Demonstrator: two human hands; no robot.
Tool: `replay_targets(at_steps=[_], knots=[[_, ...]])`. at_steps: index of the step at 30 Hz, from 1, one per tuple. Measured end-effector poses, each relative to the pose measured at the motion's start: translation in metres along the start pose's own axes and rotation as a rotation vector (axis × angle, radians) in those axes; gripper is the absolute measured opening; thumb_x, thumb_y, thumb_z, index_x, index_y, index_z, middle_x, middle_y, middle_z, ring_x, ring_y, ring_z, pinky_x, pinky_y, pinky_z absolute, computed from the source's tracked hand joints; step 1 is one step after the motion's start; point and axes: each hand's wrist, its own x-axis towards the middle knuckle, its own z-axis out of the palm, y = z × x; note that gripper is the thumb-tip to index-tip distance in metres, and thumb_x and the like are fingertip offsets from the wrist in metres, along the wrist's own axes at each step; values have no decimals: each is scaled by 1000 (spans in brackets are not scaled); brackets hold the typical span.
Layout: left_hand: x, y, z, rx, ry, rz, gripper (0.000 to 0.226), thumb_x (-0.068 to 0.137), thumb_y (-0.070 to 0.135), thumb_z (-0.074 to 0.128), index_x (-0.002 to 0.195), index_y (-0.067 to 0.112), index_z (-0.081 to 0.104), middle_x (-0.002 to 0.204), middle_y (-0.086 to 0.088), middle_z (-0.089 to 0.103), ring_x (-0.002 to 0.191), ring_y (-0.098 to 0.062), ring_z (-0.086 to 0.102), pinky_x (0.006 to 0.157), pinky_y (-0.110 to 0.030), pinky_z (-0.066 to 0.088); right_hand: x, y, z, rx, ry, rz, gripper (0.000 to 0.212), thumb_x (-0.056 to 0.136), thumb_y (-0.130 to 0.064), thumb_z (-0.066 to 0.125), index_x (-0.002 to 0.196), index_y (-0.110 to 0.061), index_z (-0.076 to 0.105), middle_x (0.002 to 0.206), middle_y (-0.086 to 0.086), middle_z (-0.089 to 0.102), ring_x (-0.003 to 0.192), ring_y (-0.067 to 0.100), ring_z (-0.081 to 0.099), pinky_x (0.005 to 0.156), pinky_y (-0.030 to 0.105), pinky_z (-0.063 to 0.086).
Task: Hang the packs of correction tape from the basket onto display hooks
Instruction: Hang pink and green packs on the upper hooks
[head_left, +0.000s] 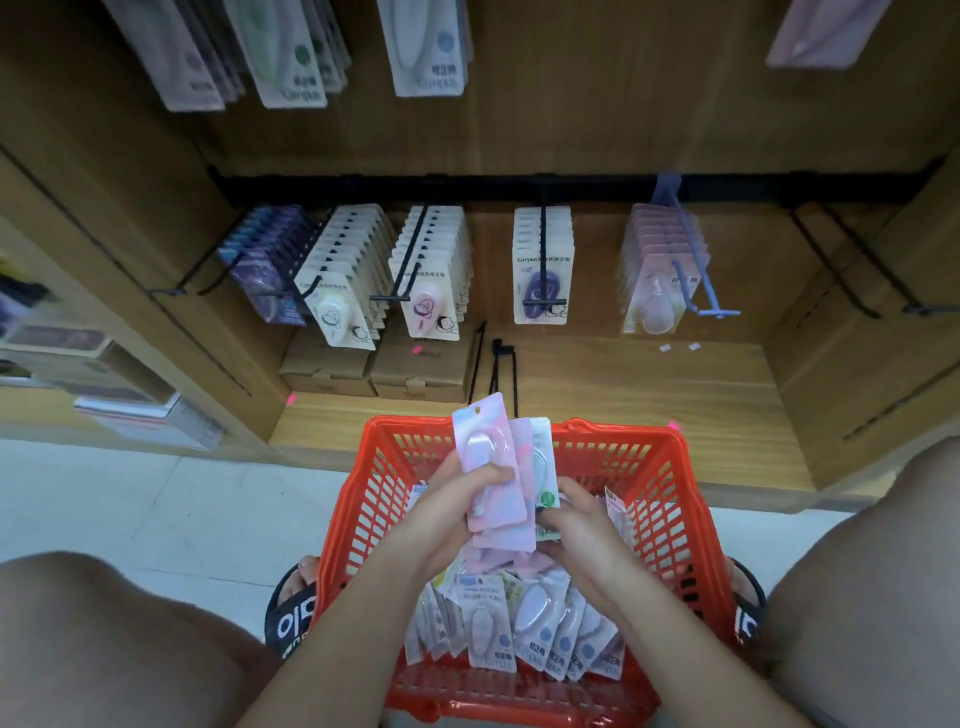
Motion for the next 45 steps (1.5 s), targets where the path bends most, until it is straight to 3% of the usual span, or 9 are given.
replay_targets(at_steps=[12, 16, 19, 22, 29, 33, 36, 41, 45], knots=[[-40, 68, 34, 104, -18, 226, 51, 91, 13, 77, 132, 28, 51, 125, 0, 72, 109, -19, 74, 89, -46, 63, -32, -75, 14, -116, -62, -297, 70, 96, 7, 38, 127, -47, 69, 127, -3, 75, 120, 24, 70, 102, 53, 56], [-48, 90, 38, 161, -19, 321, 52, 89, 11, 80, 132, 27, 55, 122, 1, 75, 109, -19, 74, 94, -45, 61, -44, -99, 25, -25, -186, -270, 41, 109, -27, 38, 137, -43, 63, 132, -1, 72, 124, 25, 68, 112, 59, 47], [-52, 103, 43, 208, -22, 411, 61, 81, 24, 86, 135, 29, 56, 125, 3, 74, 114, -18, 72, 97, -44, 59, -56, -113, 32, -176, -172, -315, 35, 95, -68, 55, 131, -69, 53, 134, -33, 62, 135, 3, 54, 119, 52, 39], [-54, 113, 50, 233, 10, 475, 60, 79, 38, 83, 133, 34, 58, 125, 6, 74, 115, -18, 72, 99, -49, 58, -63, -128, 33, -220, -152, -399, 38, 86, -75, 60, 122, -71, 51, 120, -52, 56, 120, -20, 50, 118, 39, 36], [-57, 136, 74, 217, 78, 339, 75, 80, 84, 43, 138, 38, 54, 132, 5, 68, 114, -17, 71, 102, -50, 55, -75, -145, 30, -291, -105, -549, 50, 101, -41, 65, 146, -48, 45, 135, -34, 61, 127, -10, 56, 111, 30, 44], [-59, 145, 81, 203, 32, 341, 45, 96, 59, 44, 125, 34, 66, 125, 3, 73, 116, -16, 70, 109, -51, 50, -80, -158, 23, -257, -86, -539, 54, 95, -61, 61, 147, -50, 48, 142, -26, 61, 134, 0, 55, 120, 45, 38], [-60, 150, 87, 231, -23, 390, 27, 106, 46, 45, 120, 38, 68, 124, 8, 74, 118, -14, 69, 108, -50, 51, -82, -166, 18, -182, -116, -556, 45, 104, -39, 58, 147, -50, 48, 143, -20, 62, 135, 8, 58, 120, 51, 38], [-63, 156, 97, 268, -79, 457, 19, 109, 42, 47, 106, 42, 66, 99, 31, 74, 94, 13, 69, 75, -12, 55, -88, -181, 8, -116, -165, -570, 51, 102, -28, 66, 146, -48, 48, 142, -14, 64, 132, 17, 62, 114, 56, 44], [-62, 159, 109, 293, 14, 527, 28, 105, 50, 51, 112, 33, 72, 110, 10, 76, 108, -16, 72, 90, -39, 59, -88, -194, -1, -169, -145, -526, 43, 100, -31, 65, 137, -51, 56, 136, -14, 68, 127, 21, 65, 109, 56, 48]])
